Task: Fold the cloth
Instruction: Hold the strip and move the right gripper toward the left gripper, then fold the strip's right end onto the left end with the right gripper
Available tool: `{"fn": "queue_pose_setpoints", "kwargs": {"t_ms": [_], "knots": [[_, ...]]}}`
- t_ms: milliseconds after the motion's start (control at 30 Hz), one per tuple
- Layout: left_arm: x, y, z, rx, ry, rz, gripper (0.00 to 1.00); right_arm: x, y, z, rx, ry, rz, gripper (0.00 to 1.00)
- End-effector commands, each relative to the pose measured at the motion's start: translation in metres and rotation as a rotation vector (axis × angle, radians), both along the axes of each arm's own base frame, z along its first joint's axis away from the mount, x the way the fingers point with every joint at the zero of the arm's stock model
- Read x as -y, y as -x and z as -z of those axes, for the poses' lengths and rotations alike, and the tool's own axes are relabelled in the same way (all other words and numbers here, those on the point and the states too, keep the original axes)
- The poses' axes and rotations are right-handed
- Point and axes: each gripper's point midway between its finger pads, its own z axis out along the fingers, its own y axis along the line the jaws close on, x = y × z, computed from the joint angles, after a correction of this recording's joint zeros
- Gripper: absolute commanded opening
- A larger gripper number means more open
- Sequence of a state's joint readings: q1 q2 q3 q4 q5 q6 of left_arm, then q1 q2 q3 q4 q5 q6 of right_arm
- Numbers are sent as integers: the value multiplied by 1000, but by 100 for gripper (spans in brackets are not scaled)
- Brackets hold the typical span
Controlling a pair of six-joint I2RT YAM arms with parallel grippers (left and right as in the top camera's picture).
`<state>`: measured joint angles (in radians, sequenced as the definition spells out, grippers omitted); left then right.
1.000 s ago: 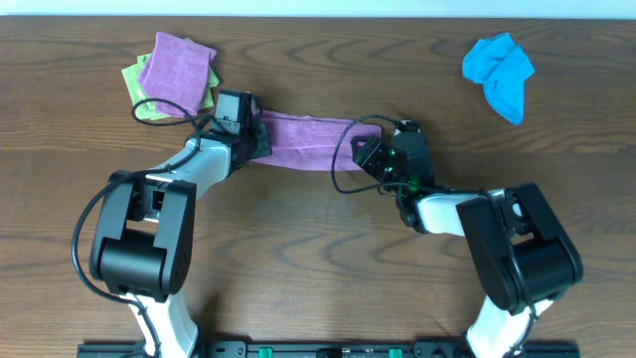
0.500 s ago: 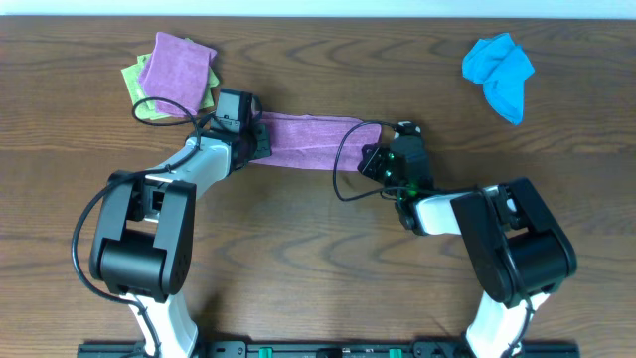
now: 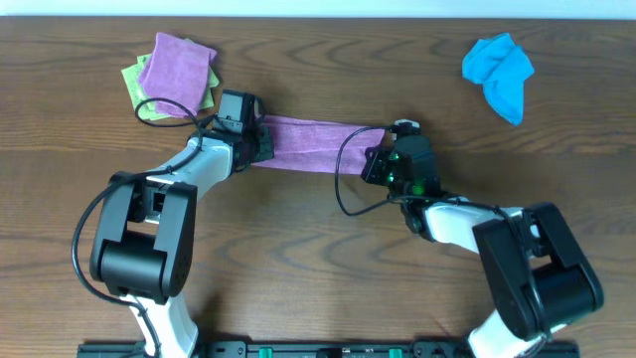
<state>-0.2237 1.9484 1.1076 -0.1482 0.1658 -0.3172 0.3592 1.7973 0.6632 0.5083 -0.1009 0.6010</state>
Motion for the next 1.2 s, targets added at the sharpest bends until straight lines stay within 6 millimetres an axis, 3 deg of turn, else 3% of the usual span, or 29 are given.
{"fn": "queue_pose_setpoints", "kwargs": {"t_ms": [0, 233, 500, 867, 1167], "knots": [[1, 7, 5, -34, 6, 1, 6, -2, 1, -13, 49, 36, -35, 1], [1, 7, 5, -37, 13, -15, 6, -5, -5, -42, 134, 62, -69, 2], [3, 1, -4, -21, 23, -11, 6, -12, -9, -52, 146, 56, -94, 1], [10, 2, -4, -20, 23, 4, 6, -59, -14, -90, 254, 52, -193, 1], [12, 2, -5, -17, 24, 8, 6, -89, -8, -90, 262, 58, -230, 1]]}}
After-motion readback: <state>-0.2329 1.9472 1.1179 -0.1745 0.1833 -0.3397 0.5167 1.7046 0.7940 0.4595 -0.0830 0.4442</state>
